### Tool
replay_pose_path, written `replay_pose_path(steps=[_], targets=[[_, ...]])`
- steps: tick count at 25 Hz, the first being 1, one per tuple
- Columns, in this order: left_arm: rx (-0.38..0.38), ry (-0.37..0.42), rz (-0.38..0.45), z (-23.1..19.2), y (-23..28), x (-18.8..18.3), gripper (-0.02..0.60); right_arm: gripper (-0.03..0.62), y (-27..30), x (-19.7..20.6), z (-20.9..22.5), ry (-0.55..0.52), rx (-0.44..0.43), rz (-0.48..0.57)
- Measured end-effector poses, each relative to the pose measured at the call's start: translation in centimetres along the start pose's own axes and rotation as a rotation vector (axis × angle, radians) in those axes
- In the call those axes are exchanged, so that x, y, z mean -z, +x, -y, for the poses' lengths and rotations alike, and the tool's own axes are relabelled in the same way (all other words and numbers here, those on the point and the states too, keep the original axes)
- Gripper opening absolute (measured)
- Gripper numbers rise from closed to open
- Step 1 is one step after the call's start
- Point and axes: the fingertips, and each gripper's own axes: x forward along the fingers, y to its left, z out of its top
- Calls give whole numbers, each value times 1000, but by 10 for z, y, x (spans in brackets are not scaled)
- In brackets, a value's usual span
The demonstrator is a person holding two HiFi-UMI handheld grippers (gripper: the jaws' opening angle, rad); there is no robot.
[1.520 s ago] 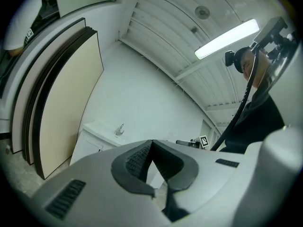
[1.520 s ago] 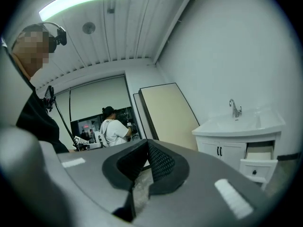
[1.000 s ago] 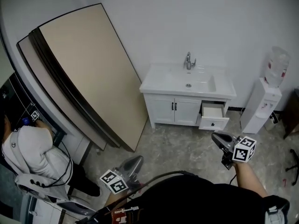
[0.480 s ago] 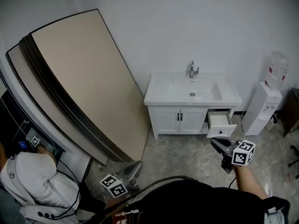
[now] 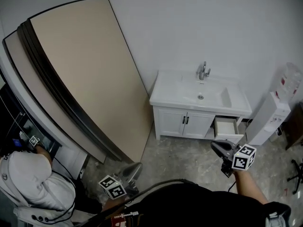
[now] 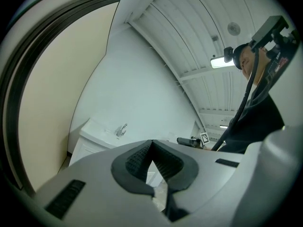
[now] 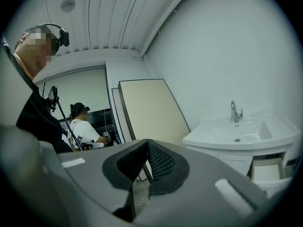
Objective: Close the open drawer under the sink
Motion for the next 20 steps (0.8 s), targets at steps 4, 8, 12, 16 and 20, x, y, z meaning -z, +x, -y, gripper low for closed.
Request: replay_pose_path(steps=[4, 8, 12, 16, 20], targets=[[-26, 32, 18, -8, 36, -7, 0, 2, 14, -1, 37, -18, -51, -14], [-51, 59, 54, -14, 89, -20, 0, 2, 18, -33, 97, -54, -68, -11], [-85, 77, 59, -14, 145, -33, 0, 2, 16, -77, 153, -88, -89, 6], [-100, 66, 69, -14, 209, -36, 0, 2, 10, -95, 207, -93, -109, 19], [-72, 65, 31, -13, 258, -19, 0, 2, -2, -87, 253, -68, -93, 20]])
